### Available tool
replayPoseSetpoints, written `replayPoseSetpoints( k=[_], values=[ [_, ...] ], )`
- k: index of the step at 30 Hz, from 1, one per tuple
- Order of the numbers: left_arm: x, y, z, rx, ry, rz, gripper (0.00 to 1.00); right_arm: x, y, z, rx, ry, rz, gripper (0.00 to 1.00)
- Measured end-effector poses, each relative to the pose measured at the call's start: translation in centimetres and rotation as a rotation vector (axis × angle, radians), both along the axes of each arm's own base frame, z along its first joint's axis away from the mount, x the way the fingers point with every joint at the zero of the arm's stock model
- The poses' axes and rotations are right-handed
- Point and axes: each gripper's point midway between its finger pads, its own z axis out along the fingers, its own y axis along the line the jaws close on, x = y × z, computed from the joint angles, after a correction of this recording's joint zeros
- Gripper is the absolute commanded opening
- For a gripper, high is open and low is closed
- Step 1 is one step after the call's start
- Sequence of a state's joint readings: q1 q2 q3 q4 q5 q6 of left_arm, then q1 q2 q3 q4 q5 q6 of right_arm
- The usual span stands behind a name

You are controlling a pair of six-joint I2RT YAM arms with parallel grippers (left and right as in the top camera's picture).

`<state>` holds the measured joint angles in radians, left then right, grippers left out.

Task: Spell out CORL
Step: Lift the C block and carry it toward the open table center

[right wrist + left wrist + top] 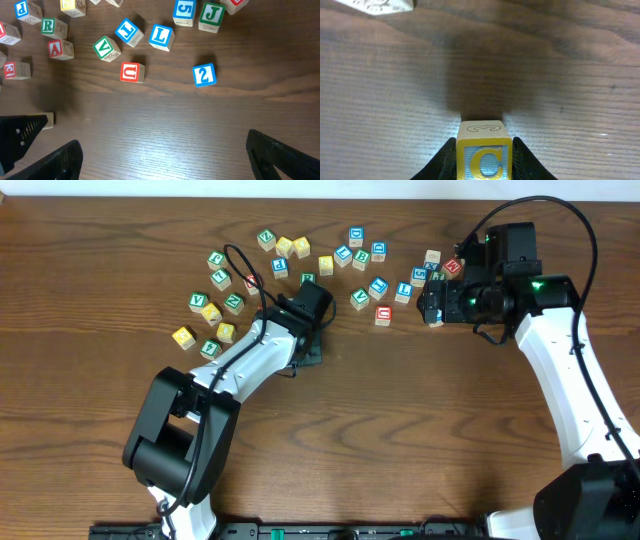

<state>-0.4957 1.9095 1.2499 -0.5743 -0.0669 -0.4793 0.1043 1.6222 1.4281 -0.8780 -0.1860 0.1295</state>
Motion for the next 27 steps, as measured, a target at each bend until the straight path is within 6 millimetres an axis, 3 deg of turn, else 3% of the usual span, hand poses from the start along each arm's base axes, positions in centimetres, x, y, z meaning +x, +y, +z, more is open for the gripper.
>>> replayPoseSetpoints(
  k=[13,27],
  values=[
    [0.8,-0.4,-0.1,-0.004,-0.028,-0.033,0.24,0.0,0.0,0.0,0.000,0.000,0.000,0.99],
    [1.6,0.5,-0.3,-0.009,-0.038,-0.004,0.24,0.0,0.0,0.0,0.000,0.000,0.000,0.99]
  ],
)
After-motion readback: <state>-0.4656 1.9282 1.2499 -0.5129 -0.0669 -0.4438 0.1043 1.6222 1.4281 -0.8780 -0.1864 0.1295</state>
